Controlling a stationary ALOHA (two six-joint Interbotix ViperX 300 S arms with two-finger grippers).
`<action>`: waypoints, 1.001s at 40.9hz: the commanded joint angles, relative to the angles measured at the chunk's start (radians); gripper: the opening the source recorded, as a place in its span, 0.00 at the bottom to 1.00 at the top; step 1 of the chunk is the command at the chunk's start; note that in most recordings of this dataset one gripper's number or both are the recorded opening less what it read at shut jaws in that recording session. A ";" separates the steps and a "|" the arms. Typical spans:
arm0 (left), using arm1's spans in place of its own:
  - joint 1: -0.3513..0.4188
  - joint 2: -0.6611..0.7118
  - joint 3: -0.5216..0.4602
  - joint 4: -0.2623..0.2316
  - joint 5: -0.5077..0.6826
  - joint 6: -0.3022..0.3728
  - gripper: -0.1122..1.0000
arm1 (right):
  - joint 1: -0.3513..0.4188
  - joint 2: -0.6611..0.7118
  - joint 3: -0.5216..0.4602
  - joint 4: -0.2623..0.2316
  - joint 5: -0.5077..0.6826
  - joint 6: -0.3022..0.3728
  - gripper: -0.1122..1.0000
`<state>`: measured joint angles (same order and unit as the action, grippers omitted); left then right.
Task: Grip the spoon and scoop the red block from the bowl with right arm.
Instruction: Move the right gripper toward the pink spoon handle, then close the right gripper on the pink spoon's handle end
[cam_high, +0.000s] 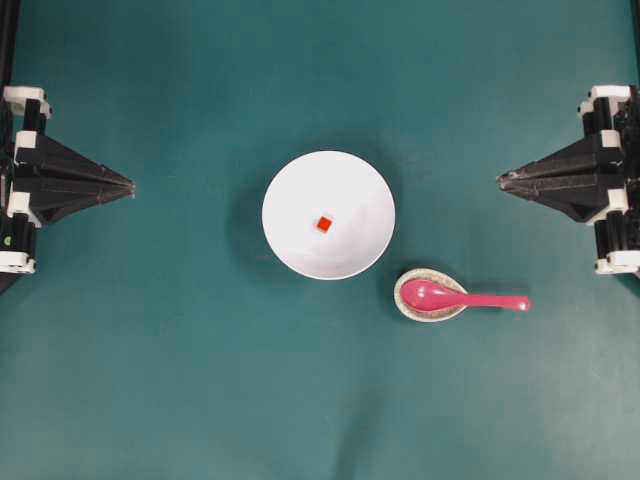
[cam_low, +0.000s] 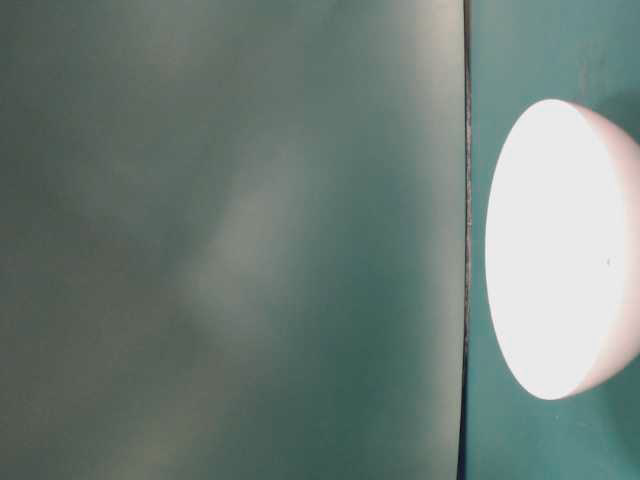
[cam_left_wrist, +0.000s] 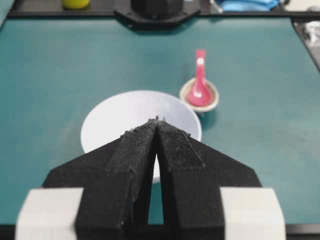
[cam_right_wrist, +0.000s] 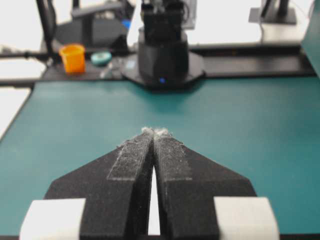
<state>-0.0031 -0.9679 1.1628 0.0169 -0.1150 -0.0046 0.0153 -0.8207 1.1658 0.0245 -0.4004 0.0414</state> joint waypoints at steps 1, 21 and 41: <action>0.003 0.002 -0.026 0.002 -0.003 0.000 0.10 | 0.009 0.002 -0.038 0.003 -0.018 0.017 0.11; 0.005 -0.040 -0.035 0.002 -0.003 0.000 0.10 | 0.104 0.094 0.006 0.012 0.103 0.101 0.54; 0.041 -0.083 -0.051 0.002 -0.006 0.000 0.10 | 0.532 0.676 0.219 0.500 -0.630 0.092 0.53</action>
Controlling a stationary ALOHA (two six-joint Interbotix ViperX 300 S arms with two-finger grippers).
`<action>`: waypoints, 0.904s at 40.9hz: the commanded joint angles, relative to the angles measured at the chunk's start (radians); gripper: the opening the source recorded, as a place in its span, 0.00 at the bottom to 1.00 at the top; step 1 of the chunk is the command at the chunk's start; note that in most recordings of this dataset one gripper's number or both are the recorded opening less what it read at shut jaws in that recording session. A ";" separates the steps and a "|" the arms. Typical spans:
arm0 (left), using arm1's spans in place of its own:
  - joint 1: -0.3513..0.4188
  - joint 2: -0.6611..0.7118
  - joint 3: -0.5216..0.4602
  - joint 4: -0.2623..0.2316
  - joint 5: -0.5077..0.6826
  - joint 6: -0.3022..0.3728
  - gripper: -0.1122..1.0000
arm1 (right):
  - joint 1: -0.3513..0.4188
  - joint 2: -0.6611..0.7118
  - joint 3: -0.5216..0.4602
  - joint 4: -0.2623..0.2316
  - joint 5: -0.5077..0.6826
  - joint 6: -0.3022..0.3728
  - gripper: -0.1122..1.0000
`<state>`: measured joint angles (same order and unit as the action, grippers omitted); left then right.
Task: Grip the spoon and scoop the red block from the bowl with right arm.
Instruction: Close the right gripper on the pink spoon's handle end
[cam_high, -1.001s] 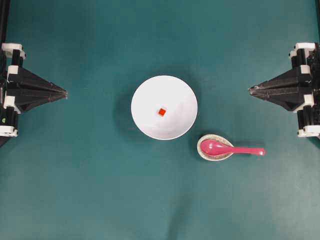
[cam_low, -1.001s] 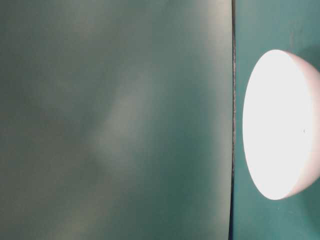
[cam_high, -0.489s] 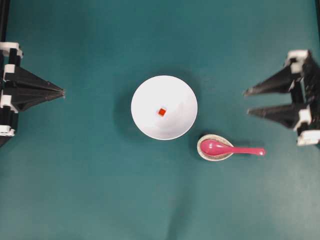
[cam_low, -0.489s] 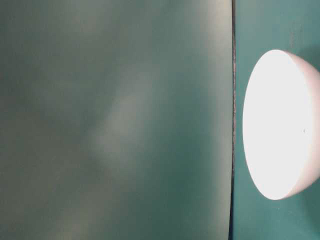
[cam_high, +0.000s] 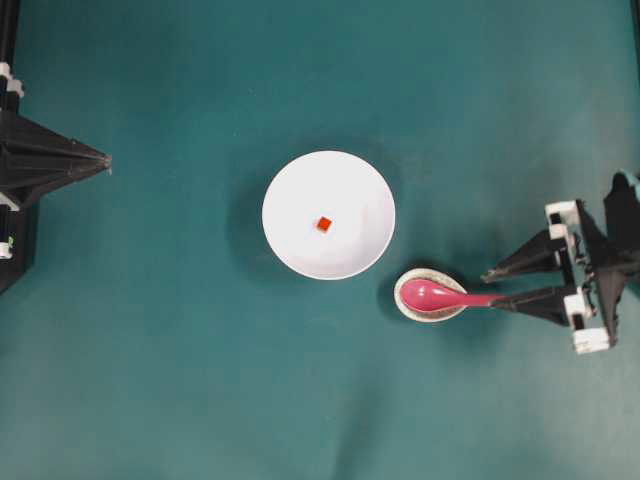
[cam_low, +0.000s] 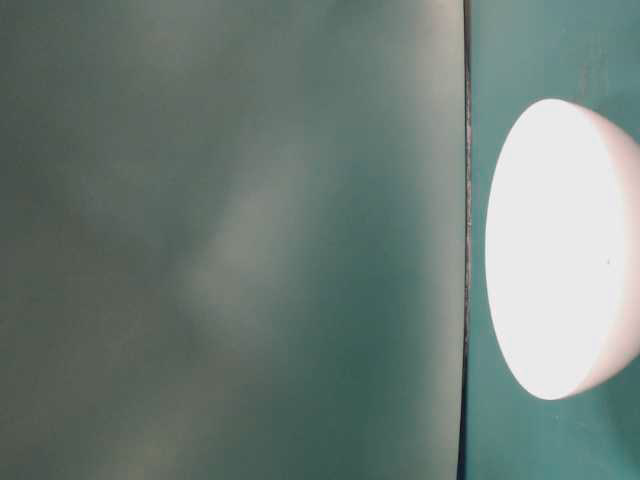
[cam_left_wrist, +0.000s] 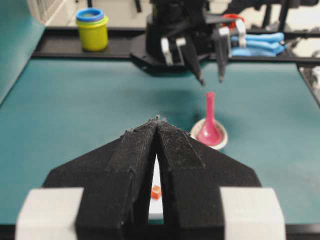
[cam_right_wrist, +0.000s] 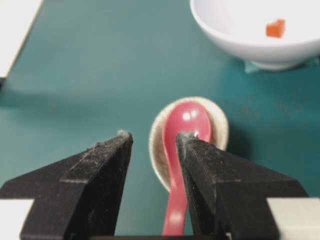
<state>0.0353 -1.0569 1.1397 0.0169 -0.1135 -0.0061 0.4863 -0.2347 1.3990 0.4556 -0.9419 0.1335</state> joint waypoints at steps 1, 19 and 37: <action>0.002 0.008 -0.028 0.002 -0.008 0.002 0.10 | 0.077 0.115 -0.018 0.089 -0.100 0.002 0.53; 0.008 0.012 -0.028 0.002 -0.011 0.003 0.10 | 0.204 0.324 -0.032 0.304 -0.130 -0.006 0.53; 0.008 0.014 -0.026 0.002 -0.005 0.003 0.10 | 0.204 0.325 -0.037 0.304 -0.133 -0.025 0.50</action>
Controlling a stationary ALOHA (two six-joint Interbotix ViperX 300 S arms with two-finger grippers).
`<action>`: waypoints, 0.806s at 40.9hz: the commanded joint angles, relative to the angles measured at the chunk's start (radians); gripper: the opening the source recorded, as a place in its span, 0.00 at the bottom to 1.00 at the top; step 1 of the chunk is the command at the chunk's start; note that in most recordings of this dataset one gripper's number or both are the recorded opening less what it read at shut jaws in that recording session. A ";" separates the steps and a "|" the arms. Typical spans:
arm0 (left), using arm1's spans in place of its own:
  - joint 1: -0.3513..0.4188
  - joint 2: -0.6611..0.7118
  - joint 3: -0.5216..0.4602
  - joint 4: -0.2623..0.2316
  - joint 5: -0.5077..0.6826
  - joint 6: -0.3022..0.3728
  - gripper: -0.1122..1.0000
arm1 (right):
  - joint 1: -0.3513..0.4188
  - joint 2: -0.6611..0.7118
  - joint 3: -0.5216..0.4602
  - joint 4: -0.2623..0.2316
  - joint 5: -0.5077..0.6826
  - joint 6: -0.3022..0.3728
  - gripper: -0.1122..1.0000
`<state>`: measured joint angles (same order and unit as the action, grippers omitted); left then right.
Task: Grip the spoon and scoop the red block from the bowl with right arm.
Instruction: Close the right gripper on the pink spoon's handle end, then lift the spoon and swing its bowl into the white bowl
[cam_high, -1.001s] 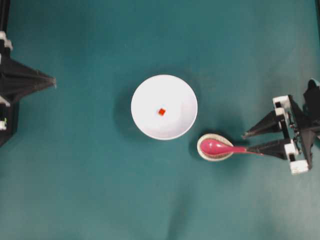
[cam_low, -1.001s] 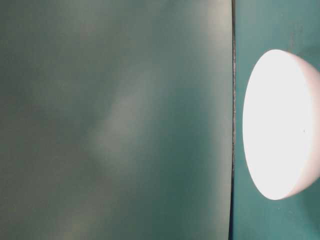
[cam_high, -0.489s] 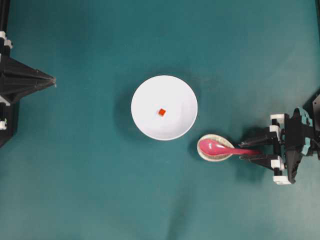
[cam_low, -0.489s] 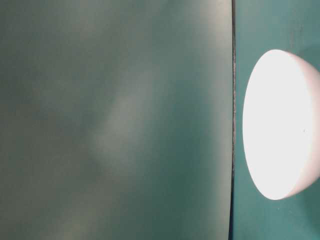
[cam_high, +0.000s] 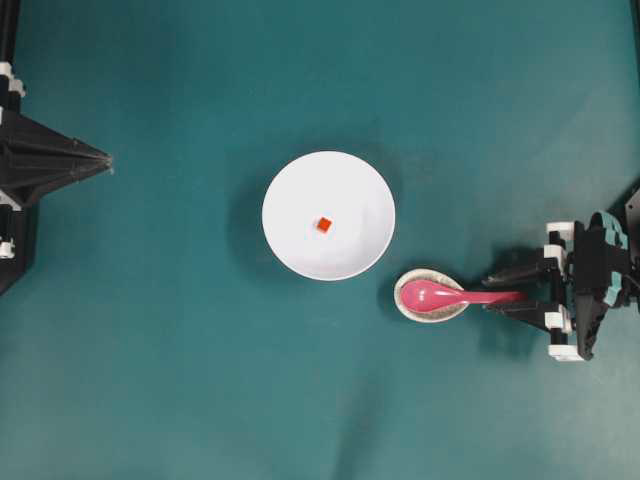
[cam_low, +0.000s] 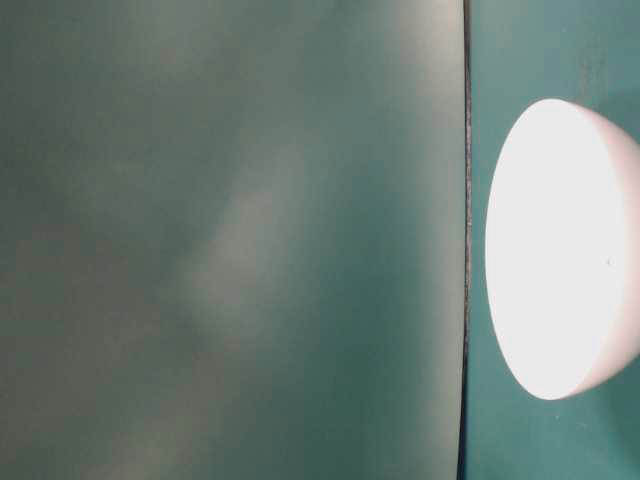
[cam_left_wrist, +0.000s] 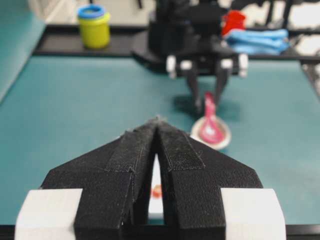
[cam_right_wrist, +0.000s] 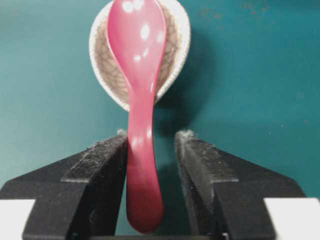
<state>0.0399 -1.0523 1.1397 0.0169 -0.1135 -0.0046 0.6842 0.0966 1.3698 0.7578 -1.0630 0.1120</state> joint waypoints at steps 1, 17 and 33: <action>0.003 0.009 -0.026 0.002 -0.005 0.002 0.10 | 0.006 -0.008 -0.009 0.002 -0.015 -0.006 0.49; 0.003 0.009 -0.028 0.002 -0.006 0.000 0.10 | 0.003 -0.083 -0.023 0.003 -0.048 -0.031 0.29; 0.003 0.009 -0.028 0.002 -0.002 -0.002 0.10 | -0.387 -0.456 -0.253 -0.002 0.531 -0.153 0.29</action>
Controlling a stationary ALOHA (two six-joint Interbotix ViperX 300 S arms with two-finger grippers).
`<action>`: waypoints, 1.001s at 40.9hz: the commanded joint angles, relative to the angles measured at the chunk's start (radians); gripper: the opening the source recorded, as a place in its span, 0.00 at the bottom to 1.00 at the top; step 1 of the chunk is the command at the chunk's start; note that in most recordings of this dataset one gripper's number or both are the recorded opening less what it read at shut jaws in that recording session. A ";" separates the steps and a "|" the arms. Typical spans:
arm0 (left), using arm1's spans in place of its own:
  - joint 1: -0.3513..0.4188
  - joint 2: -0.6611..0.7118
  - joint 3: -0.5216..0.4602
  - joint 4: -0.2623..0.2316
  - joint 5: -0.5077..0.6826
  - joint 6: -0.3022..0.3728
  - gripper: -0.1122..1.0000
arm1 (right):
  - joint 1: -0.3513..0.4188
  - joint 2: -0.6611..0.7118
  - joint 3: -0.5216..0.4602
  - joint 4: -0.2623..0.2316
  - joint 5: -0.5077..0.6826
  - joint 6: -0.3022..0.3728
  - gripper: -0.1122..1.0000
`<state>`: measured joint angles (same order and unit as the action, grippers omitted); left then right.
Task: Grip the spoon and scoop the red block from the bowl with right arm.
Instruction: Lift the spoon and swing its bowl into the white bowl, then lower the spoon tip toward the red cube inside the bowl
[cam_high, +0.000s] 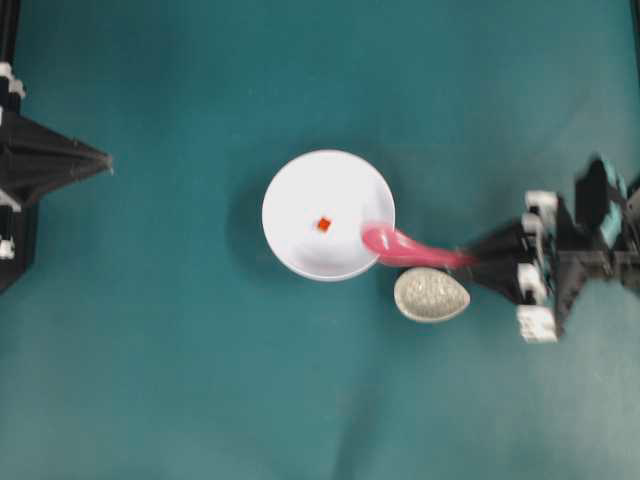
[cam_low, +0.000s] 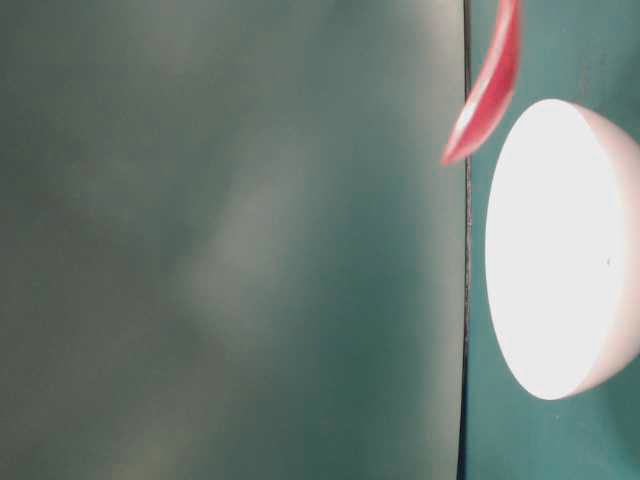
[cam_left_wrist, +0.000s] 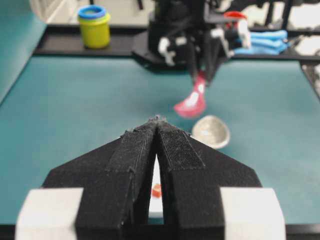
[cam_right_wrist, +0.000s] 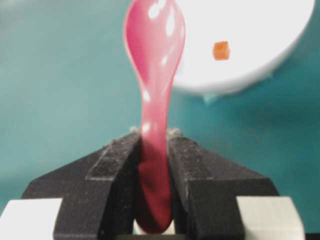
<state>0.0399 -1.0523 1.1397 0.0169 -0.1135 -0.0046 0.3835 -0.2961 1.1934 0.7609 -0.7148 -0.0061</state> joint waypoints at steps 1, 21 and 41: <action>0.003 0.009 -0.026 0.002 0.002 -0.002 0.10 | -0.130 -0.083 -0.109 -0.005 0.281 -0.060 0.29; 0.003 0.008 -0.028 0.002 0.060 0.000 0.10 | -0.560 0.118 -0.555 -0.097 1.273 -0.126 0.29; 0.003 0.005 -0.028 0.002 0.060 0.015 0.10 | -0.560 0.278 -0.758 -0.485 1.506 0.092 0.29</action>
<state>0.0399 -1.0508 1.1397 0.0169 -0.0491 0.0077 -0.1749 -0.0138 0.4755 0.3129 0.7808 0.0690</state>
